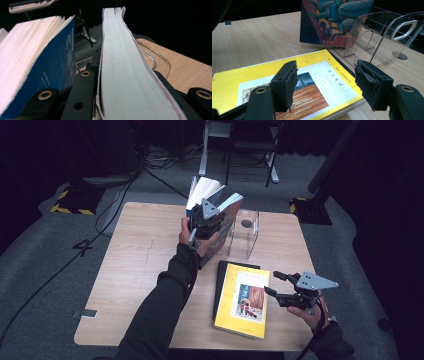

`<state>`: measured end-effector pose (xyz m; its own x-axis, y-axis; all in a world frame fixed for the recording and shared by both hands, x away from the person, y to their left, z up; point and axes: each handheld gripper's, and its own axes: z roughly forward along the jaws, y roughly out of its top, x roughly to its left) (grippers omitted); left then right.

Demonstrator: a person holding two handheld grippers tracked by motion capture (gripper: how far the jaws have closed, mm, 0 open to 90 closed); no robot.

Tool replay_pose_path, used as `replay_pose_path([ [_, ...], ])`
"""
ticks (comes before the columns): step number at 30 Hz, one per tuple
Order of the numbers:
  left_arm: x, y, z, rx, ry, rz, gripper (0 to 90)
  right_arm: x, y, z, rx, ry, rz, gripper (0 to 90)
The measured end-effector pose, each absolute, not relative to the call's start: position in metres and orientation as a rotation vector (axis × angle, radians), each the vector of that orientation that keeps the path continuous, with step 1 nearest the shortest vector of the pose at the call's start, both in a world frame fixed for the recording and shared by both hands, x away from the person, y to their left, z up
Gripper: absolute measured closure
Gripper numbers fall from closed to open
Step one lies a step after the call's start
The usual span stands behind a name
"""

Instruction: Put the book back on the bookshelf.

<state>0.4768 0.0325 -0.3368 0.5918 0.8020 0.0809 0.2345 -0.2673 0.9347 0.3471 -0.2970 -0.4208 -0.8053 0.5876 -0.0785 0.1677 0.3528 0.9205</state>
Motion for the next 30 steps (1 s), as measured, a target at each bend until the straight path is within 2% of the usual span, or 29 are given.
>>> replay_pose_path([
  [18, 0.472, 0.047, -0.344, 1.823, 0.844, 0.612, 72.0, 0.347, -0.296, -0.422, 0.656, 2.239, 1.427, 34.8],
  [30, 0.465, 0.052, -0.336, 1.870, 0.792, 0.627, 69.5, 0.348, -0.295, -0.423, 0.649, 2.262, 1.418, 35.1],
])
